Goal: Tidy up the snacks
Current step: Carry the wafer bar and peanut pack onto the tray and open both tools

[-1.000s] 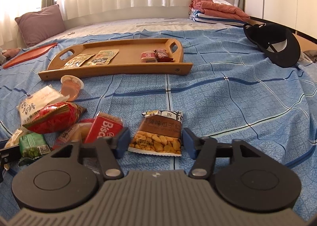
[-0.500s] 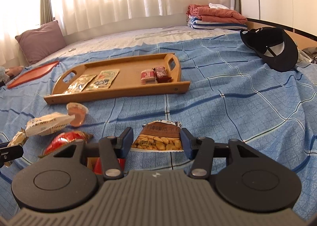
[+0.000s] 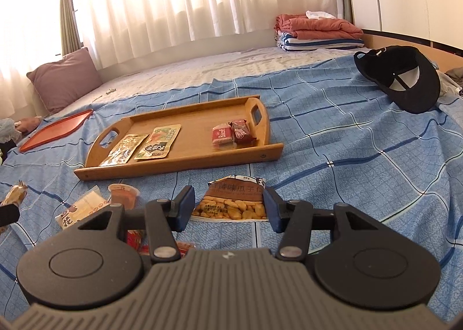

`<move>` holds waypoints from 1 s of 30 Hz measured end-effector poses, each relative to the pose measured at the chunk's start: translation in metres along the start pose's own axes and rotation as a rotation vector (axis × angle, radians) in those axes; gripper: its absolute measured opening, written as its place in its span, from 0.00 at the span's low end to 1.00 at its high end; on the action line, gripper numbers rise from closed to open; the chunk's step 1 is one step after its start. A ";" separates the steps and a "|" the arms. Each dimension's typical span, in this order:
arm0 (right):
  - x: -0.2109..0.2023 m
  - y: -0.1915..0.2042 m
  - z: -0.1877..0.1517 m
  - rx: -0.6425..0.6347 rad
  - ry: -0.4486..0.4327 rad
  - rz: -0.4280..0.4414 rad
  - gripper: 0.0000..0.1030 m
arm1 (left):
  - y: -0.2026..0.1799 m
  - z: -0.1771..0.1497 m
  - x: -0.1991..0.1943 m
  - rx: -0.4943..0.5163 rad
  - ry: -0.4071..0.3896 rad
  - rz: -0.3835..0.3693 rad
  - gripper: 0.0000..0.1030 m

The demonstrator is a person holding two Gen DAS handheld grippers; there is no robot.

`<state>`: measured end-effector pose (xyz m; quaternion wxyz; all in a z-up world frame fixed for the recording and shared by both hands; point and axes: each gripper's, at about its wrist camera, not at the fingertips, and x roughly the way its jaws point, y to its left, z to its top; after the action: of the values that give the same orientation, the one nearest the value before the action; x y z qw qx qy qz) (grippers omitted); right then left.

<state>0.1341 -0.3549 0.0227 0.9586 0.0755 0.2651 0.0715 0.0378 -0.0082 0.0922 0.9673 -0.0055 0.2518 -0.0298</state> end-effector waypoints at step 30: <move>0.099 0.018 0.082 0.067 0.092 0.090 0.54 | 0.018 0.100 0.191 -0.065 0.143 -0.067 0.19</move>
<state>0.2586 -0.3284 0.0460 0.9382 0.1158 0.3074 0.1091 0.2544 -0.0025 0.0863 0.9446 -0.0432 0.3208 -0.0541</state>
